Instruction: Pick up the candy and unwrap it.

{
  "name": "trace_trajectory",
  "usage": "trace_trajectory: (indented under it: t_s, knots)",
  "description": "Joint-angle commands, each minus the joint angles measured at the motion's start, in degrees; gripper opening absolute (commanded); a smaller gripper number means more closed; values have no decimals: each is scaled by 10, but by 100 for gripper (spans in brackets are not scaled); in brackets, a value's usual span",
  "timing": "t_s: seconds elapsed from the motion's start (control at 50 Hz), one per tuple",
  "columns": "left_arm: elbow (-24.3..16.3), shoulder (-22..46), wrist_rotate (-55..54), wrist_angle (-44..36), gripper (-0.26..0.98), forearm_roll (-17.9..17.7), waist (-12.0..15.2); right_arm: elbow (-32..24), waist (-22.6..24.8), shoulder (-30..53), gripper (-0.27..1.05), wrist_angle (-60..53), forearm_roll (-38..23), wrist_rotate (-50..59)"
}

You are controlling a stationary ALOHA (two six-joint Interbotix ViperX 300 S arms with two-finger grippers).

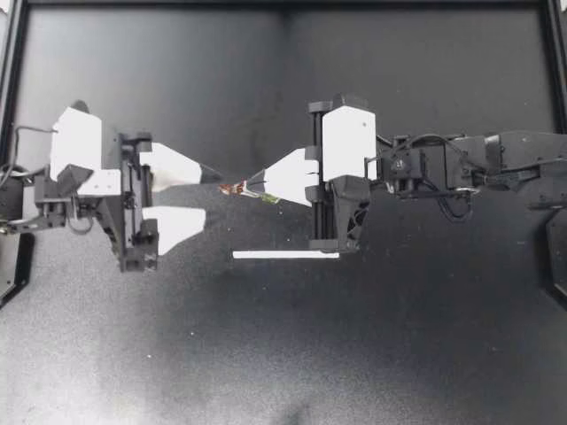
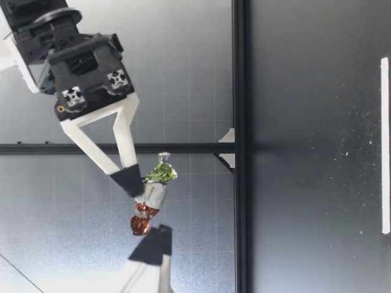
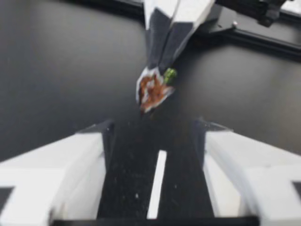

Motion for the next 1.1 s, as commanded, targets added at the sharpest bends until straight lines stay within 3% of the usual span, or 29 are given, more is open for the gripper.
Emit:
trace_trajectory:
  t_s: [0.0,0.3,0.66,1.08]
  knots:
    - [-24,3,9,-4,55,2,-1,-15,-1,-12,-18,-8,2,10]
    - [-61,50,33,-34,54,-4,1,-8,14,-18,-18,-8,1,25]
    - [-50,64,33,-44,54,-14,18,2,28,-38,-18,-9,2,45]
    - [-47,70,43,-39,54,-14,11,18,12,-53,-18,-12,2,47]
